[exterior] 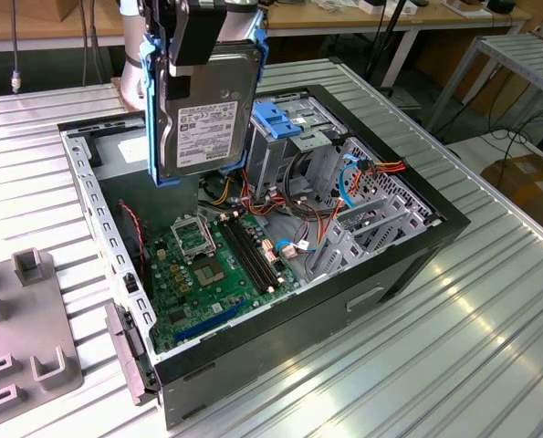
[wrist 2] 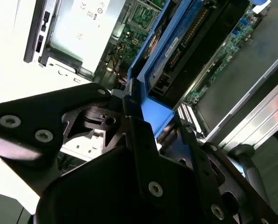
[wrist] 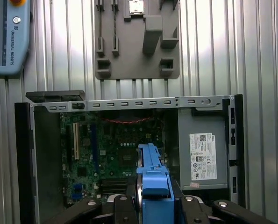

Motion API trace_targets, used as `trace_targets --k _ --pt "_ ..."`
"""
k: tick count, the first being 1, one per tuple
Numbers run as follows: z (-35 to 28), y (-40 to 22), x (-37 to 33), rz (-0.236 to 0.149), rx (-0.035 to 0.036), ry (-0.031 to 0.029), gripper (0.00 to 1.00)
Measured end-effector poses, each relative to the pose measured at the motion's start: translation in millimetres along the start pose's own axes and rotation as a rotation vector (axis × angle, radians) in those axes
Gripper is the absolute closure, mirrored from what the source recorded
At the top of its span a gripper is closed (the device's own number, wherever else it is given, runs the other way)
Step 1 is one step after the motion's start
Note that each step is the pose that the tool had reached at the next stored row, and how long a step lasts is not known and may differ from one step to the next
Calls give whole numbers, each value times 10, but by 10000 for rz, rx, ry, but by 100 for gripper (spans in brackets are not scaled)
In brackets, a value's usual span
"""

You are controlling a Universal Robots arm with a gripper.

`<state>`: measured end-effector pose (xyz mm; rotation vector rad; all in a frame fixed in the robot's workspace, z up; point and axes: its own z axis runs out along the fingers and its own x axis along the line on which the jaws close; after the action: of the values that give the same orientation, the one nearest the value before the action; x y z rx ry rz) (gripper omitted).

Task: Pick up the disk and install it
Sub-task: 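Insert the disk into the insertion slot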

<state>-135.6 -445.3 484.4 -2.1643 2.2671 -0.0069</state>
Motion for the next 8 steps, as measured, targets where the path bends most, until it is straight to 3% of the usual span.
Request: trace_targets --k 5,8 --pt "6 -170 12 2 -6 1 63" --pt "10 -314 6 2 -7 0 63"
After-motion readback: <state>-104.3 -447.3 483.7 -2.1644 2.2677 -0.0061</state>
